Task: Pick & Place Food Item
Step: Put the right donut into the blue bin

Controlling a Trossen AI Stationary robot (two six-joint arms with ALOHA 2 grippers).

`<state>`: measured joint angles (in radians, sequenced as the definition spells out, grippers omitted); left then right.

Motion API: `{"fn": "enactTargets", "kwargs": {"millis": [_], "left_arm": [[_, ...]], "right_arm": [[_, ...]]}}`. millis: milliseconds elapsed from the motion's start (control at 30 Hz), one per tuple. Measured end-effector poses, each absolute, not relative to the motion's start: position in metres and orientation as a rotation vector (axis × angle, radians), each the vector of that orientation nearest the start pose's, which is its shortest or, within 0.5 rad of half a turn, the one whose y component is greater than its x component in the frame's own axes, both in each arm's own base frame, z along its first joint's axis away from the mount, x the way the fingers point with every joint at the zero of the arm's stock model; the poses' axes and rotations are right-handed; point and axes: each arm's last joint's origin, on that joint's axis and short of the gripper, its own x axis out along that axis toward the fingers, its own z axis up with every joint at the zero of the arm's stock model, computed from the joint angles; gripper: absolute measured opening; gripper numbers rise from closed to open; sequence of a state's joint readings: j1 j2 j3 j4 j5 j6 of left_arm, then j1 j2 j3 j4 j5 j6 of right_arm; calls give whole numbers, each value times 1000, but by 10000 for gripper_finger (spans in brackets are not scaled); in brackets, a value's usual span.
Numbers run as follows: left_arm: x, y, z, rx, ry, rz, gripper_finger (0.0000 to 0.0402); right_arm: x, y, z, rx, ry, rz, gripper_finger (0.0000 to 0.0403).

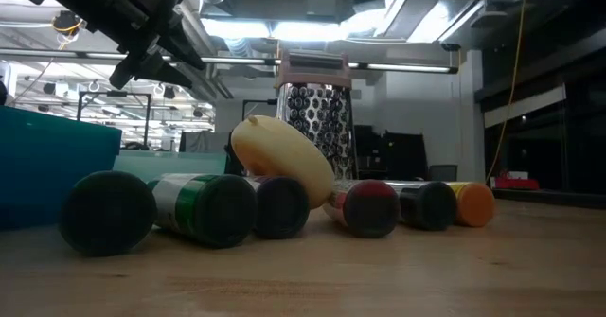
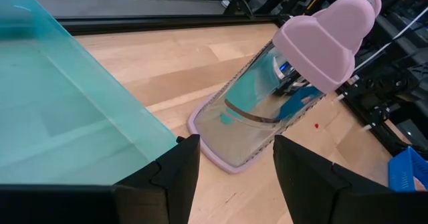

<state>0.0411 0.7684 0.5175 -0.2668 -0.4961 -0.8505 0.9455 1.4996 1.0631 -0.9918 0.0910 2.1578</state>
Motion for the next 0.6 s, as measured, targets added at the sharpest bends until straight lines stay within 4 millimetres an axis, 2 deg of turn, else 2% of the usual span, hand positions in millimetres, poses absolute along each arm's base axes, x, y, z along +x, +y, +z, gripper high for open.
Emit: {"fn": "enactTargets", "kwargs": {"millis": [400, 533, 600], "left_arm": [[163, 20, 238, -692, 264, 686, 184], [163, 20, 238, -692, 264, 687, 184], [163, 20, 238, -691, 262, 689, 184]], "right_arm": [[151, 206, 186, 1074, 1276, -791, 10], [150, 204, 184, 1065, 1286, -802, 13], [149, 204, 184, 1059, 1293, -809, 30]]}}
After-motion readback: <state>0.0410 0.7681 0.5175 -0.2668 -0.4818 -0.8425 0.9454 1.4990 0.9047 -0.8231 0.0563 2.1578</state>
